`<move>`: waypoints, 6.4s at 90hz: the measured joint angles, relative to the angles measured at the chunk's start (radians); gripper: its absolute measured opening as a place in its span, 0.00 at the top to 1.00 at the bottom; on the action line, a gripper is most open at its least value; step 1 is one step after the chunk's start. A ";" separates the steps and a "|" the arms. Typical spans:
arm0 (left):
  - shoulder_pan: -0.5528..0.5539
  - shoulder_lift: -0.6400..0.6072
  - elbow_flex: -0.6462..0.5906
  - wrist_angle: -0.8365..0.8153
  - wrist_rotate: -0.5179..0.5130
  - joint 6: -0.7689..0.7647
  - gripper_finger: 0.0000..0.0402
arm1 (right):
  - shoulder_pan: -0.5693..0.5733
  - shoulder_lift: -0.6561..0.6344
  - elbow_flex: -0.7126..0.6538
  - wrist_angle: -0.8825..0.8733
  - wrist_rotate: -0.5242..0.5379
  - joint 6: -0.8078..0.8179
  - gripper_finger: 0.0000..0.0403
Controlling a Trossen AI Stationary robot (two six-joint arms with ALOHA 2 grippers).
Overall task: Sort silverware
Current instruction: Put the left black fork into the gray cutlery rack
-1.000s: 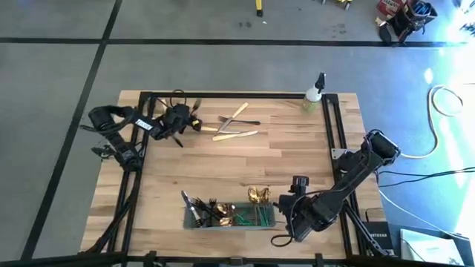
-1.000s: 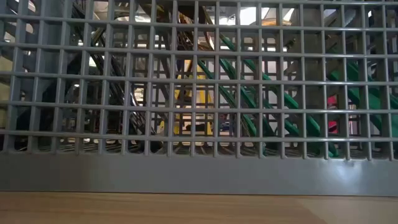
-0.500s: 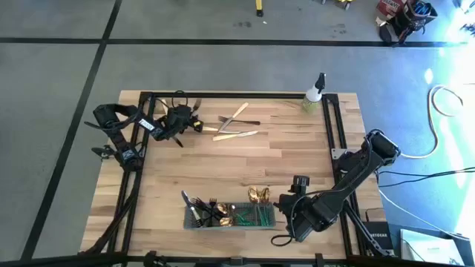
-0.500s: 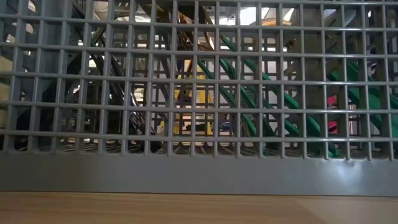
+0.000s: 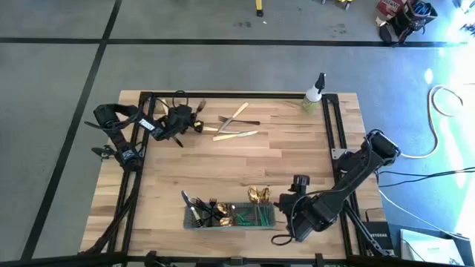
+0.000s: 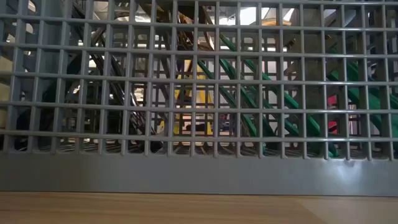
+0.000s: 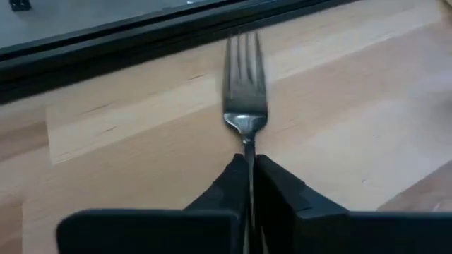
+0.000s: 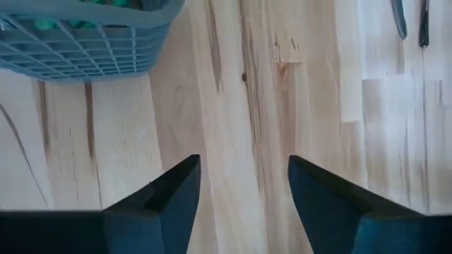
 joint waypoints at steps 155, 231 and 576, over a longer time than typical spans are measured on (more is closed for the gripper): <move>-0.455 -0.630 0.053 -0.074 -0.026 0.205 0.99 | -0.469 -0.586 -0.575 1.081 0.080 -0.486 0.63; -0.842 -0.494 0.156 0.225 -0.357 0.736 0.99 | -0.661 -0.504 -0.695 1.865 -0.064 -0.373 0.43; -1.198 -1.032 0.092 -0.100 -0.704 0.624 0.37 | -0.604 -0.039 0.315 0.965 -0.434 -0.649 1.00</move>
